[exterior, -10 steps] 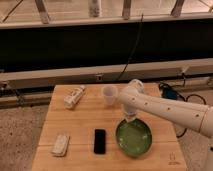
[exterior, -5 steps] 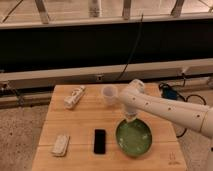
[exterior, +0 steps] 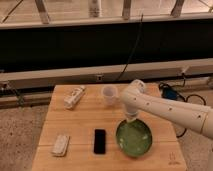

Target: Drag the ceramic bowl in a circle

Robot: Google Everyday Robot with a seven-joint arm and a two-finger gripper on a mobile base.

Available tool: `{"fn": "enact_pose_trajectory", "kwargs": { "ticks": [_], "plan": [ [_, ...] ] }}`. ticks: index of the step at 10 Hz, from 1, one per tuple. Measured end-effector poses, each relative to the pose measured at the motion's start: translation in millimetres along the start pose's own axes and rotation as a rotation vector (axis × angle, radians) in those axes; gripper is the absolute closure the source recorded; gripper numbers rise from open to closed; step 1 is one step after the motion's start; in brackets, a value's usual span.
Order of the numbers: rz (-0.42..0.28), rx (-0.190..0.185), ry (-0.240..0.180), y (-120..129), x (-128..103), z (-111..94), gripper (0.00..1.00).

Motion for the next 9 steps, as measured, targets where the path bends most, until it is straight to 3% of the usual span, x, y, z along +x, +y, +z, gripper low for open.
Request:
{"fn": "enact_pose_trajectory", "kwargs": {
  "ticks": [9],
  "plan": [
    [-0.005, -0.003, -0.002, 4.1, 1.6, -0.5, 0.98]
  ]
}}
